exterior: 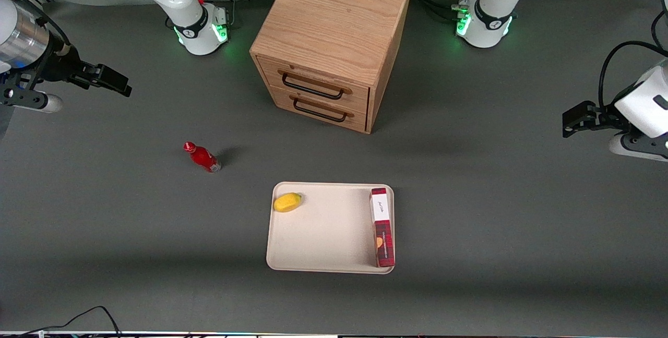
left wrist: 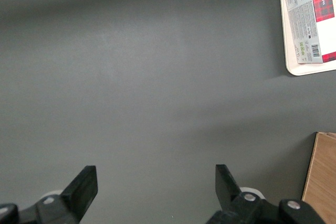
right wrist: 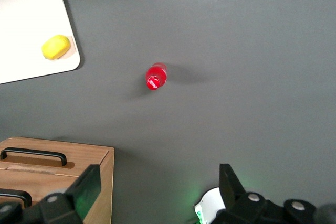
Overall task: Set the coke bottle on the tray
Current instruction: 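Move the right gripper down to the red Coca-Cola bottle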
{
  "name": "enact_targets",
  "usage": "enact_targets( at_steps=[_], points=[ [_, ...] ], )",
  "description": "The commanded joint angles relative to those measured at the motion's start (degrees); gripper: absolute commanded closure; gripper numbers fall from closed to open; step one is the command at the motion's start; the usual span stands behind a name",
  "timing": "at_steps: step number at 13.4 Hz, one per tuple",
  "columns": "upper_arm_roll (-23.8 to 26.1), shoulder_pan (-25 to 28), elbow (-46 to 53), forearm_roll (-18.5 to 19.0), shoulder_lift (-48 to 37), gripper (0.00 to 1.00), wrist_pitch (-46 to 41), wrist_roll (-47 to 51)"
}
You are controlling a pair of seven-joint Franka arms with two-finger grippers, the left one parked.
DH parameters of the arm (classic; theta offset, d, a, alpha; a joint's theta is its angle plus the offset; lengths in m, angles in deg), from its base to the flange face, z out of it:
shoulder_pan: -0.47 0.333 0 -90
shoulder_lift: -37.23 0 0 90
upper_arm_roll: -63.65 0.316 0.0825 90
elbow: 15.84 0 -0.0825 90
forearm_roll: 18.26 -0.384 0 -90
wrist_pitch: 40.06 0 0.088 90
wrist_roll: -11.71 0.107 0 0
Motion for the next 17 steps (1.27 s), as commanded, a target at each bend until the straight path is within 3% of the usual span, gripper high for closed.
enact_targets(
  at_steps=[1,5,8,12,17],
  points=[
    [-0.24,0.13,1.94,0.94,0.05,0.00,-2.41,-0.34],
    [-0.24,0.21,2.91,0.41,0.48,0.00,-2.85,-1.38],
    [-0.24,0.13,-1.72,-1.78,0.83,0.00,-0.24,-1.12],
    [0.73,0.48,-21.39,-1.79,0.13,0.00,19.41,-0.77],
    [1.69,0.56,-32.93,-1.18,4.25,0.00,40.53,-0.59]
  ],
)
